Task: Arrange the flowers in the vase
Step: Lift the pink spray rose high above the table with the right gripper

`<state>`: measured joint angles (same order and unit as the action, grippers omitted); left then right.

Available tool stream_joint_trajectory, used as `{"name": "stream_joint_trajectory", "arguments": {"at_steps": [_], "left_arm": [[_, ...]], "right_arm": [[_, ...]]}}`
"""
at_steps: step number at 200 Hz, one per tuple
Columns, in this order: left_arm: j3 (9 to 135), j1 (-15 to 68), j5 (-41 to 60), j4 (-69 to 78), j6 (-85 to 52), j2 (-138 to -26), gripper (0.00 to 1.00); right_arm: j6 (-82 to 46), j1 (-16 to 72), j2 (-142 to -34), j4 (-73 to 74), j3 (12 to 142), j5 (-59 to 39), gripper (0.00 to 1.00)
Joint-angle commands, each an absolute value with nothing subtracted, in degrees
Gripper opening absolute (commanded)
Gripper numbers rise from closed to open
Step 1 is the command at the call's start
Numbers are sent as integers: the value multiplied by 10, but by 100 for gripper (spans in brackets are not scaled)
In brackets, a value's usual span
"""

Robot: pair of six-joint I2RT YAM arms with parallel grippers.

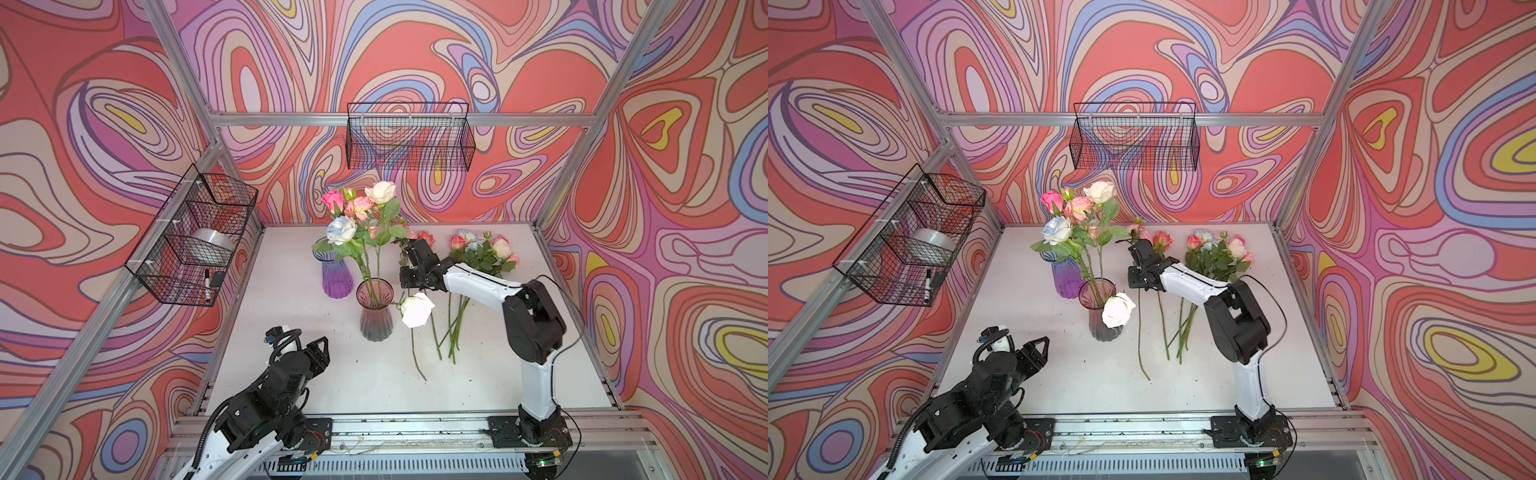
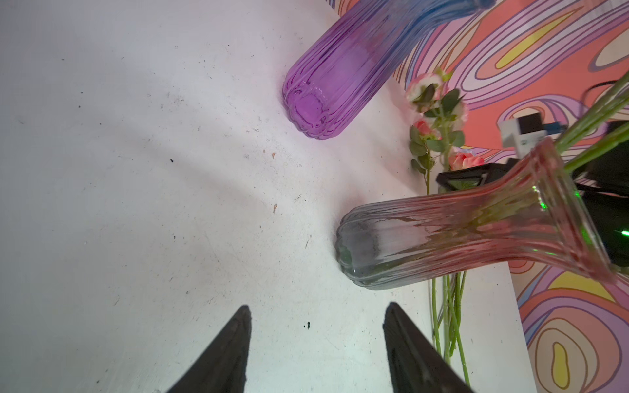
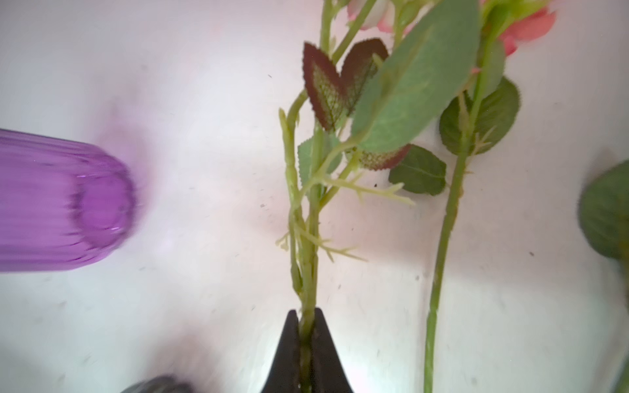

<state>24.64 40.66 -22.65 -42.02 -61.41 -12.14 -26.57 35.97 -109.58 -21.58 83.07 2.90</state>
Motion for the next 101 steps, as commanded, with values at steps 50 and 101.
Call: {"name": "stream_joint_trajectory", "arguments": {"at_steps": [50, 101], "left_arm": [[329, 406, -230, -313, -514, -213, 64], [337, 406, -220, -257, -492, -228, 64]], "right_arm": [[-305, 387, -817, -114, 640, 99, 0], [-260, 388, -686, -33, 623, 126, 0]]}}
